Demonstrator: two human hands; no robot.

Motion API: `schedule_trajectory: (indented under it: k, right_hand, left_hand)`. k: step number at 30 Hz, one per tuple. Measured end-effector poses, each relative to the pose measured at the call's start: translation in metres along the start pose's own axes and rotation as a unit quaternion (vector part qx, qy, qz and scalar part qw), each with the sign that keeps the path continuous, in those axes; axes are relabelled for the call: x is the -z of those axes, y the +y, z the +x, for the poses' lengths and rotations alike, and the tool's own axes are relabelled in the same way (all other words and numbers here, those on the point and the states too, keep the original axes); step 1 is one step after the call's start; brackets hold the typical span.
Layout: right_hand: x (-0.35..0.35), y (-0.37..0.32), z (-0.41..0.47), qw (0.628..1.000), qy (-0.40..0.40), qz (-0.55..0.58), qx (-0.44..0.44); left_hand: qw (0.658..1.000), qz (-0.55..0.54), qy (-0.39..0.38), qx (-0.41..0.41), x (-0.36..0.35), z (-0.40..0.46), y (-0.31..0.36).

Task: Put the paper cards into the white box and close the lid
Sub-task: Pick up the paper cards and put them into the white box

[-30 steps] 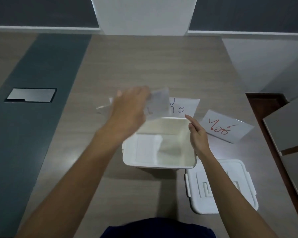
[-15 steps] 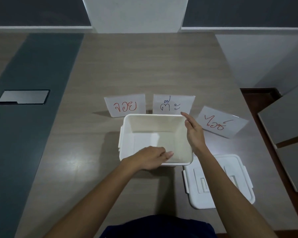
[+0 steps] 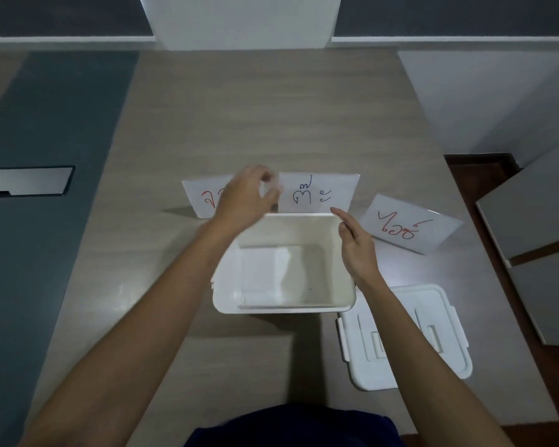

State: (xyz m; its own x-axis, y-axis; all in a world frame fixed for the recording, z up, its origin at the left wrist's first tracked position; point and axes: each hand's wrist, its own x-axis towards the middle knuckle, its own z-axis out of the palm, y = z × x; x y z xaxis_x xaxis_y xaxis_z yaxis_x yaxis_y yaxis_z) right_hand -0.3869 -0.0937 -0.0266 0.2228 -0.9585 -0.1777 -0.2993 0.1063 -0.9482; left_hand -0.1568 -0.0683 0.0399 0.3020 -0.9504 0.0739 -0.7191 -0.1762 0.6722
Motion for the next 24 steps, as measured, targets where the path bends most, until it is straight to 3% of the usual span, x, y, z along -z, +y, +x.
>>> schedule_trajectory:
  k: [2,5,8,11,13,19,24]
  right_hand:
    - [0.0,-0.001,0.001,1.0,0.003,-0.003,-0.004]
    - [0.0,-0.002,0.001,1.0,0.0,-0.012,0.0]
    - [0.001,0.002,0.002,1.0,0.002,-0.02,0.009]
    - [0.001,0.005,0.005,1.0,0.002,-0.021,0.015]
    - [0.001,0.004,0.006,1.0,0.0,-0.018,0.009]
    - [0.001,0.005,0.005,1.0,0.001,0.001,-0.002]
    - [0.0,0.004,0.004,1.0,0.0,0.015,-0.011]
  left_hand:
    - [0.995,0.102,0.003,0.011,0.004,0.03,-0.023]
    - [0.97,0.225,-0.067,0.063,0.007,0.058,-0.056]
    - [0.941,0.293,-0.132,0.102,0.009,0.066,-0.081]
    - [0.926,0.331,-0.157,0.089,0.017,0.065,-0.093]
    - [0.932,0.332,-0.126,0.073,0.031,0.065,-0.088]
    - [0.955,0.285,0.063,-0.047,0.078,0.021,0.0]
    - [0.959,0.235,0.079,-0.139,0.071,-0.051,0.056]
